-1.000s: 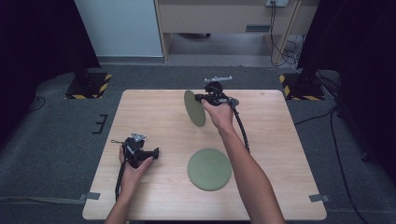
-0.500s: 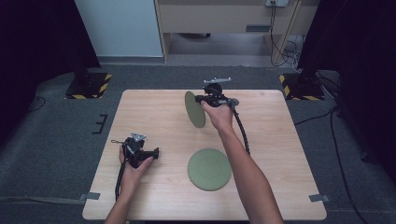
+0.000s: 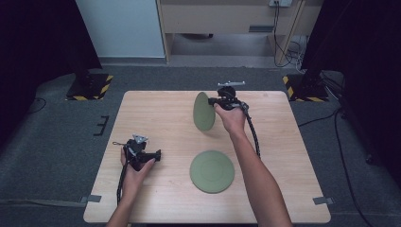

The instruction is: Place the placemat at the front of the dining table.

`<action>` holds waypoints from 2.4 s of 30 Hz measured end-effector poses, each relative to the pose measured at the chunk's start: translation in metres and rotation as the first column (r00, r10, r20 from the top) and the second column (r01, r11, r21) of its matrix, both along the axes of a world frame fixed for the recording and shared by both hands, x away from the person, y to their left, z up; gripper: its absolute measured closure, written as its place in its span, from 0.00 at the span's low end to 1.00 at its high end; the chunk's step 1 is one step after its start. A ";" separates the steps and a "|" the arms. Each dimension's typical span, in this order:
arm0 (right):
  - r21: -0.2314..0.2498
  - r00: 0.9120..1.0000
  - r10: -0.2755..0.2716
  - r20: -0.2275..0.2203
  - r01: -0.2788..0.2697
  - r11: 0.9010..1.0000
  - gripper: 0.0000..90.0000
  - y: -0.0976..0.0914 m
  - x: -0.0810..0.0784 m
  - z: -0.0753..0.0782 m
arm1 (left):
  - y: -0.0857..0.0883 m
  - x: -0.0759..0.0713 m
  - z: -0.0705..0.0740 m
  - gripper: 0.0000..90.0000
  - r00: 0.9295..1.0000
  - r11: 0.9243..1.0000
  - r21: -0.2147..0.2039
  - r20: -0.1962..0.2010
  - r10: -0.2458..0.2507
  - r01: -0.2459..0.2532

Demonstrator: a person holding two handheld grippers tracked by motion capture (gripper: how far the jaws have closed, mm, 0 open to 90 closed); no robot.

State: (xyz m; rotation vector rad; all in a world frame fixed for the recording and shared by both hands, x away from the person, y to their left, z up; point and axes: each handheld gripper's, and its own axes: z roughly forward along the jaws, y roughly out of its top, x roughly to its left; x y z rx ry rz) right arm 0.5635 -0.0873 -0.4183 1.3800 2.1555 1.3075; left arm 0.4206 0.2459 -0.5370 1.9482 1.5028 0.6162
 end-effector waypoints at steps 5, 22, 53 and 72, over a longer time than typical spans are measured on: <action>0.003 1.000 -0.015 -0.007 0.015 1.000 0.95 -0.007 0.004 -0.003 | -0.001 0.000 0.000 0.00 1.000 1.000 0.003 -0.001 0.007 -0.007; -0.010 0.998 -0.054 -0.028 0.053 0.999 0.96 -0.021 0.015 -0.012 | 0.000 0.000 0.000 0.00 1.000 1.000 0.002 -0.001 0.007 -0.007; -0.060 0.991 -0.103 -0.081 0.098 0.993 0.95 -0.054 0.024 -0.048 | -0.001 0.000 0.000 0.00 1.000 1.000 0.001 -0.002 0.012 -0.012; -0.108 0.986 -0.119 -0.115 0.107 0.988 0.95 -0.064 0.025 -0.068 | -0.002 0.001 0.000 0.00 1.000 1.000 0.001 -0.003 0.021 -0.021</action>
